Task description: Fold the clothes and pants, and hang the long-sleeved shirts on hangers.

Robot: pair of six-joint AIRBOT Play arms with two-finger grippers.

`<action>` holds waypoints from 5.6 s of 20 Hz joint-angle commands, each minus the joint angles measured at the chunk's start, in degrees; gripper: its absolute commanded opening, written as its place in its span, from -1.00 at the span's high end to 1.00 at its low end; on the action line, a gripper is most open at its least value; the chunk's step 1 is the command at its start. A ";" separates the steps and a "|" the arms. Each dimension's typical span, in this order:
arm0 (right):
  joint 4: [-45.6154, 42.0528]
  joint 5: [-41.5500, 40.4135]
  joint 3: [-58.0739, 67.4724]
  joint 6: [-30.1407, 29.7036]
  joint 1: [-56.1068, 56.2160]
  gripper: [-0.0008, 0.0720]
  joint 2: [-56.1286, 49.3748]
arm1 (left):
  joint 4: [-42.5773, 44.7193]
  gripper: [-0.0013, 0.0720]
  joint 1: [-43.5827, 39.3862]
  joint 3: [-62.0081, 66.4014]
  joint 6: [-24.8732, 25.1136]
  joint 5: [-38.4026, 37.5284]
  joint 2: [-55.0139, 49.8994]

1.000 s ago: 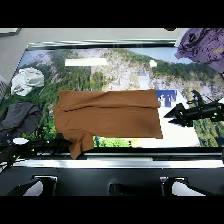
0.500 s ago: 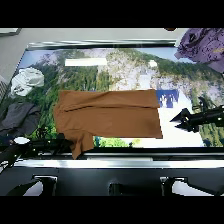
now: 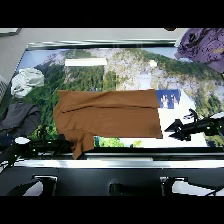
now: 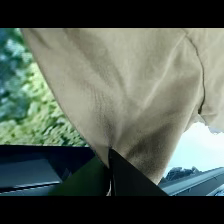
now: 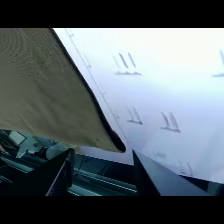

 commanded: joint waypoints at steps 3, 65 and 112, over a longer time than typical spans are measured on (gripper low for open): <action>2.32 -1.95 -1.51 -1.97 0.00 -0.28 -1.05 | -0.20 0.91 -0.02 0.07 0.00 -0.44 0.00; -15.43 -14.36 24.72 9.01 22.53 0.91 -2.62 | 19.17 0.92 -0.72 48.30 -5.92 -12.81 -18.29; 9.42 -1.44 41.11 4.79 14.32 0.04 -31.56 | 19.63 -0.17 -3.37 70.03 -7.98 -15.82 -32.68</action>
